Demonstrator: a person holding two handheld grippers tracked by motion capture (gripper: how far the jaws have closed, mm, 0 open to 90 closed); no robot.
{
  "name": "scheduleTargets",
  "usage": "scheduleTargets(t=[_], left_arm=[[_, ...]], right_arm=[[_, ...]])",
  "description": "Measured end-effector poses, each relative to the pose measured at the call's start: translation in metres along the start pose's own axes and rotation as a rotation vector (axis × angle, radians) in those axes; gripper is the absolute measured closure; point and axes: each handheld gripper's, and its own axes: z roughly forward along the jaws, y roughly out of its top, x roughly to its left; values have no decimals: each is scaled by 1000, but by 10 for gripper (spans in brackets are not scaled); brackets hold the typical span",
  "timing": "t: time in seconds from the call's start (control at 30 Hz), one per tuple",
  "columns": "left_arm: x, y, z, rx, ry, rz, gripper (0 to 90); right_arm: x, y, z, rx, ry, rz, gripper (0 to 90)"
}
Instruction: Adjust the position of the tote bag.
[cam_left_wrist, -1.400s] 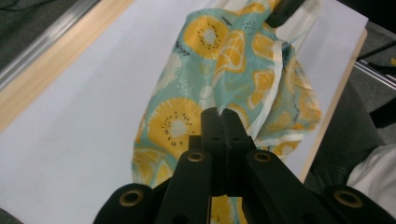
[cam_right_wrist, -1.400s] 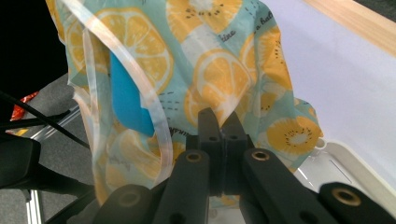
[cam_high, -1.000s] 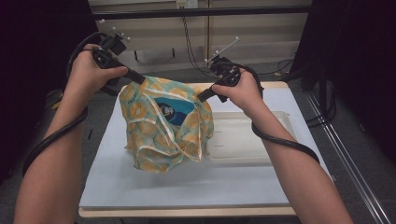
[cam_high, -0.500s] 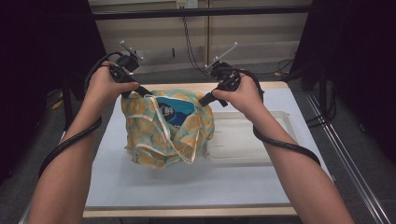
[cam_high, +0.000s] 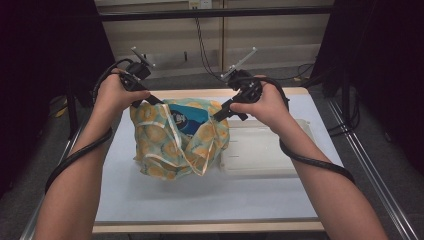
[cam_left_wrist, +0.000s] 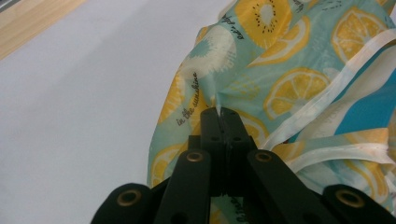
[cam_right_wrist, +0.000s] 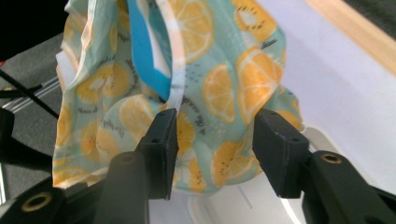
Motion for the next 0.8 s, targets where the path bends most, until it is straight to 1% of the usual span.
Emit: scheduleTargets(t=[0.03,0.1,0.13,0.27,0.33,0.4,0.5,0.6,0.8], left_arm=[[0,0,0,-2,0,-2,899],[0,-1,0,-2,4,-6,898],[0,-1,1,2,8,-5,899],[1,-1,1,4,9,-7,899],[0,-1,1,4,11,-6,898],[0,-2,1,4,10,-8,898],[1,-2,1,6,12,-11,899],[1,-1,2,13,14,-8,899],[1,-2,2,4,11,-12,897]], right_arm=[[2,-1,2,7,7,4,449],[3,-1,7,16,12,-8,396],[4,-1,8,15,15,0,375],[7,0,7,20,5,-17,313],[8,0,6,40,-8,-28,291],[10,-1,5,49,-18,-41,291],[14,-1,4,61,-17,-56,302],[17,0,6,70,-1,-74,329],[21,2,19,102,32,-77,454]])
